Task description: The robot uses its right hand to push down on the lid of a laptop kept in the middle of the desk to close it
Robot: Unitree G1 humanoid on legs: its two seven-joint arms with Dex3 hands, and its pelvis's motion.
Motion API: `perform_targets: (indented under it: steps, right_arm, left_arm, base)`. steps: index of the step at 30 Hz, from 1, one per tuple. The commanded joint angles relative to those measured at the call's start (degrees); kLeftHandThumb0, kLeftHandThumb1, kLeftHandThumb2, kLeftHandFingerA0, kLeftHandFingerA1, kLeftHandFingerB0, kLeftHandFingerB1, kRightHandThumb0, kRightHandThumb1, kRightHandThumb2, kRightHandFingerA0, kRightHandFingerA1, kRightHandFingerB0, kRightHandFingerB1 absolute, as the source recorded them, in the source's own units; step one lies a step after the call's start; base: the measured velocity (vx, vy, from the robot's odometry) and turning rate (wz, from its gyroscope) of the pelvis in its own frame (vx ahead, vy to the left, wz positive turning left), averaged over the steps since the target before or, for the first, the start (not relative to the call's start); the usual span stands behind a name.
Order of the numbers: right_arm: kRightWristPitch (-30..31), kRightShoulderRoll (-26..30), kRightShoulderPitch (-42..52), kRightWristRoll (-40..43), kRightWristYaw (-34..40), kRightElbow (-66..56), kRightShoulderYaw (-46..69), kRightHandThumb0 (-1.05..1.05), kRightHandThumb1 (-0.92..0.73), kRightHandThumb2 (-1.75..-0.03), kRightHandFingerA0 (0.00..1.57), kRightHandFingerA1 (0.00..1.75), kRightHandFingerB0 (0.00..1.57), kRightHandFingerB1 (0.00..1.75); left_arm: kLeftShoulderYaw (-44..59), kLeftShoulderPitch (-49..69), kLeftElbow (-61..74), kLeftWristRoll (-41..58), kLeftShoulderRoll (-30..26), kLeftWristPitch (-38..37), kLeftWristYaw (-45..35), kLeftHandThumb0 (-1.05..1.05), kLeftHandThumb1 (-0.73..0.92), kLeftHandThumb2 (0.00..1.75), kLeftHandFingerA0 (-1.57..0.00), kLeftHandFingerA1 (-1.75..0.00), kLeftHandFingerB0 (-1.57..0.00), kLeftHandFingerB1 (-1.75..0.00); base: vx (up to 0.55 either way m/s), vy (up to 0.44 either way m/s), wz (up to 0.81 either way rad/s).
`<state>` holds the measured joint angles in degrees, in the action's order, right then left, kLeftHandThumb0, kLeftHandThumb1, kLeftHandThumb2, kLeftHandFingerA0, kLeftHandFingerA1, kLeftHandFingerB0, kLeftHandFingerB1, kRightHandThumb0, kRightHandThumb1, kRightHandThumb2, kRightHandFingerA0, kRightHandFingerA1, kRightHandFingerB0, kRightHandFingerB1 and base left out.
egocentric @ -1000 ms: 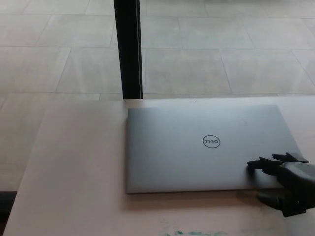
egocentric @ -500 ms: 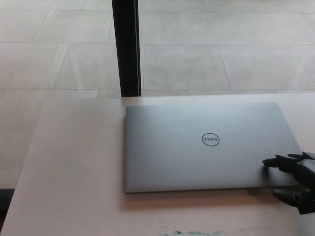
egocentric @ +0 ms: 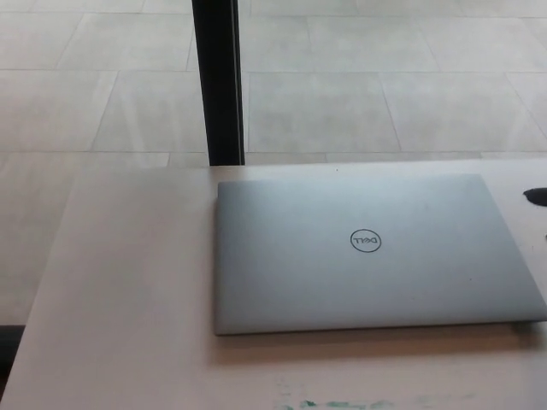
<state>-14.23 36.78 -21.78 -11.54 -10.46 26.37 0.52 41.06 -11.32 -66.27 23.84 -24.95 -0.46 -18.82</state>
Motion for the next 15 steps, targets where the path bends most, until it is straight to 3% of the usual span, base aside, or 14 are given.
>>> perform_targets:
  steps: [1, 3, 4, 5, 8, 10, 14, 15]
  right_arm:
    - [11.9, 0.59, 8.5, 30.62, 4.92, 2.25, 38.62, -0.84, -0.85, -0.67, 0.63, 0.55, 0.55, 0.41]
    - [12.3, -0.01, 8.93, 30.04, 5.29, 1.76, 39.8, -0.84, -0.85, -0.67, 0.63, 0.55, 0.55, 0.41]
    - [11.6, -0.05, 10.09, 30.8, 5.88, 2.99, 42.32, -0.89, -0.67, -0.9, 0.58, 0.63, 0.5, 0.52]
    - [7.64, -0.96, 11.72, 32.58, 6.9, 5.34, 45.89, -0.87, -0.86, -0.66, 0.61, 0.66, 0.48, 0.54]
    - [4.41, -1.92, 12.65, 34.32, 7.22, 7.95, 49.76, -0.83, -0.87, -0.66, 0.58, 0.71, 0.44, 0.55]
    - [1.18, -1.56, 14.57, 35.2, 10.48, 16.16, 54.46, -0.93, -0.92, -0.68, 0.52, 0.77, 0.36, 0.6]
    - [-0.43, 0.34, 15.37, 36.51, 10.2, 24.01, 58.49, -0.89, -0.92, -0.68, 0.5, 0.79, 0.34, 0.59]
    - [-0.82, 0.56, 15.84, 37.45, 11.01, 25.59, 60.54, -0.9, -0.92, -0.68, 0.48, 0.84, 0.31, 0.61]
  left_arm:
    - [0.44, 1.05, -0.4, 1.44, -1.7, -0.3, 0.13, -1.05, 0.85, 0.72, -0.3, -0.44, -0.26, -0.34]
    - [0.4, 1.19, -0.46, 1.37, -1.82, -0.25, 0.07, -1.05, 0.85, 0.72, -0.3, -0.44, -0.26, -0.34]
    - [0.3, 1.18, -0.51, 1.3, -1.58, -0.43, -0.03, -1.05, 0.84, 0.72, -0.3, -0.45, -0.25, -0.35]
    - [0.19, 1.19, -0.82, 1.19, -1.49, -0.48, -0.19, -1.05, 0.84, 0.76, -0.28, -0.44, -0.24, -0.35]
    - [0.25, 1.29, -0.88, 1.25, -1.26, -0.55, -0.11, -1.05, 0.84, 0.78, -0.28, -0.46, -0.24, -0.36]
    - [0.6, 1.76, -0.64, 1.6, -1.31, -0.41, -0.25, -1.05, 0.84, 0.74, -0.29, -0.47, -0.24, -0.36]
    - [0.34, 1.91, -0.33, 1.3, -1.23, -0.3, 0.2, -1.05, 0.85, 0.78, -0.29, -0.45, -0.25, -0.36]
    - [0.5, 1.67, -1.0, 1.42, -1.45, -0.27, -0.01, -1.05, 0.85, 0.72, -0.31, -0.45, -0.26, -0.35]
  base:
    - [0.0, 0.0, 0.0]
    - [0.0, 0.0, 0.0]
    - [0.0, 0.0, 0.0]
    - [0.0, 0.0, 0.0]
    - [0.0, 0.0, 0.0]
    - [0.0, 0.0, 0.0]
    - [0.0, 0.0, 0.0]
    - [0.0, 0.0, 0.0]
